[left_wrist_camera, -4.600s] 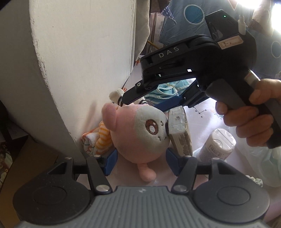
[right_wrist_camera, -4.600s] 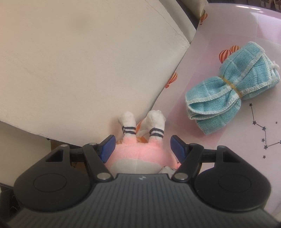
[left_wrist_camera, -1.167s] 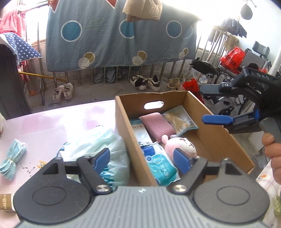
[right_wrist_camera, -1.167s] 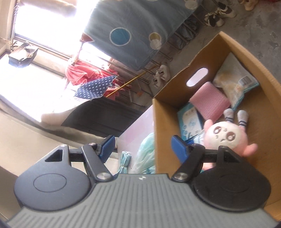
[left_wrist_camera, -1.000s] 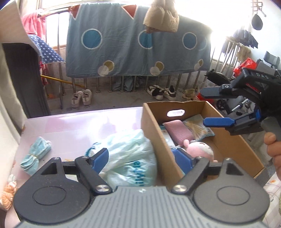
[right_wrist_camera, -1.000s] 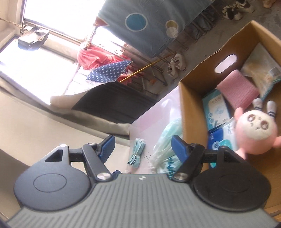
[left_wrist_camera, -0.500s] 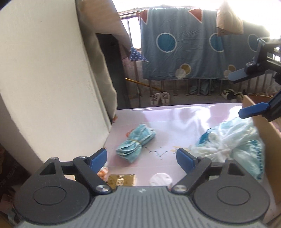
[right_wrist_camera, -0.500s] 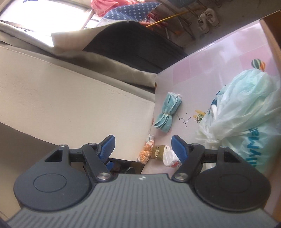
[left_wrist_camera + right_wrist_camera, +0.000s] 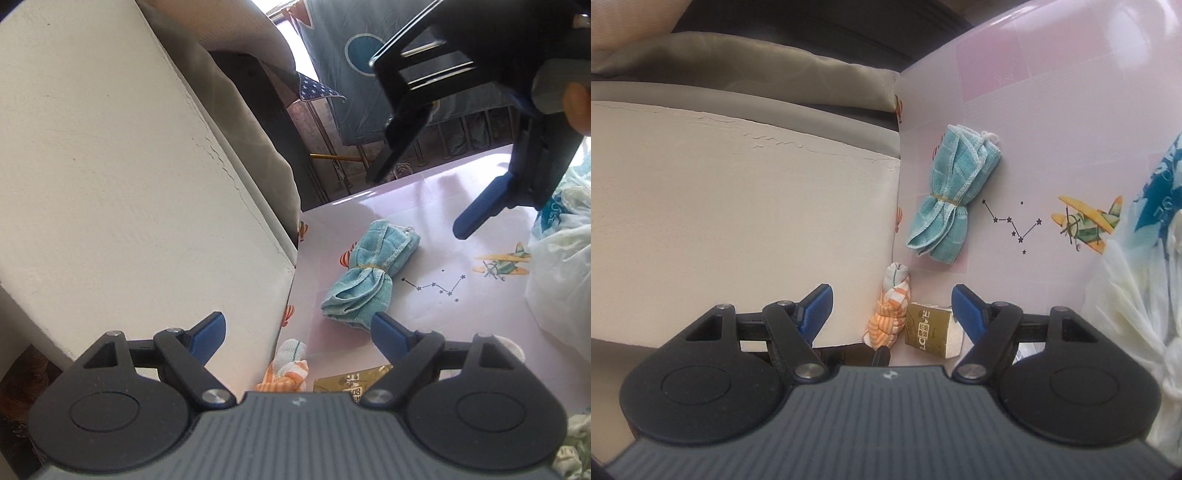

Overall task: Organize soft objects
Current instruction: 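Reach the right tool to the blue banded towel and close on it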

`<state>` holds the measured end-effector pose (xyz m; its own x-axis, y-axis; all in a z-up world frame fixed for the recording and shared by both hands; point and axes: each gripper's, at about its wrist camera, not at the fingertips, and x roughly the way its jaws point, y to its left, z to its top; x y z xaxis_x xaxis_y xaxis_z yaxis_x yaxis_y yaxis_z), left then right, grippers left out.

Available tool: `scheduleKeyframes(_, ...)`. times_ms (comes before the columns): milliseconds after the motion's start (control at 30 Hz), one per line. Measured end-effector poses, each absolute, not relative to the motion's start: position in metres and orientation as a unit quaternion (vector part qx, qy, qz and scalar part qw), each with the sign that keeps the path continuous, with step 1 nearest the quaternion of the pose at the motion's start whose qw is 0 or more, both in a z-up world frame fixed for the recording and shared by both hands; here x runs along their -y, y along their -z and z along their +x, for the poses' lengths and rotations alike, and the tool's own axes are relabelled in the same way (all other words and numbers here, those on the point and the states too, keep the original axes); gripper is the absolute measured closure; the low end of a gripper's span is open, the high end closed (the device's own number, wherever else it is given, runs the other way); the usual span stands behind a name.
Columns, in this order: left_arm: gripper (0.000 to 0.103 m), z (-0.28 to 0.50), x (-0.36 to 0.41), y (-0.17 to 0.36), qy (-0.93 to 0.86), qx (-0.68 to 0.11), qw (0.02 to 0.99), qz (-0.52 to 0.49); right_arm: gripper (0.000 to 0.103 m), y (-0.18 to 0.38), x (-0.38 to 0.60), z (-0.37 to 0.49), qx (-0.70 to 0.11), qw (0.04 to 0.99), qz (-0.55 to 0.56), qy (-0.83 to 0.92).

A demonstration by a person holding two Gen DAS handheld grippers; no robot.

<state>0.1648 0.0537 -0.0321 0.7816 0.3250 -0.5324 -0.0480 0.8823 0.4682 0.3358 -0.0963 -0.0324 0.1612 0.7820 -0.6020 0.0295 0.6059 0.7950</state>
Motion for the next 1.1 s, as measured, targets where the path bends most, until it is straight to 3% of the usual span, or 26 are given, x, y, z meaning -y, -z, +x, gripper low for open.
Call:
scheduleKeyframes(500,0.024,0.247,-0.043,0.083,-0.047,-0.367,0.886,0.279,0.032,0.128,0.048,0.417,-0.625,0.654,0.36,-0.228)
scheduleKeyframes(667,0.043,0.257,-0.042,0.093,-0.034,-0.395,0.876,0.274,0.033,0.139,0.046,0.421,-0.617,0.648,0.379,-0.237)
scheduleKeyframes(833,0.079,0.259,-0.044,0.097,-0.03,-0.404,0.878,0.254,0.036,0.143,0.044,0.424,-0.612,0.648,0.387,-0.236)
scheduleKeyframes(933,0.087,0.255,-0.043,0.097,-0.031,-0.399,0.881,0.252,0.039,0.144,0.045,0.422,-0.608,0.65,0.391,-0.233)
scheduleKeyframes(1100,0.09,0.252,-0.044,0.089,-0.022,-0.383,0.893,0.235,0.047,0.142,0.048,0.416,-0.607,0.653,0.393,-0.224)
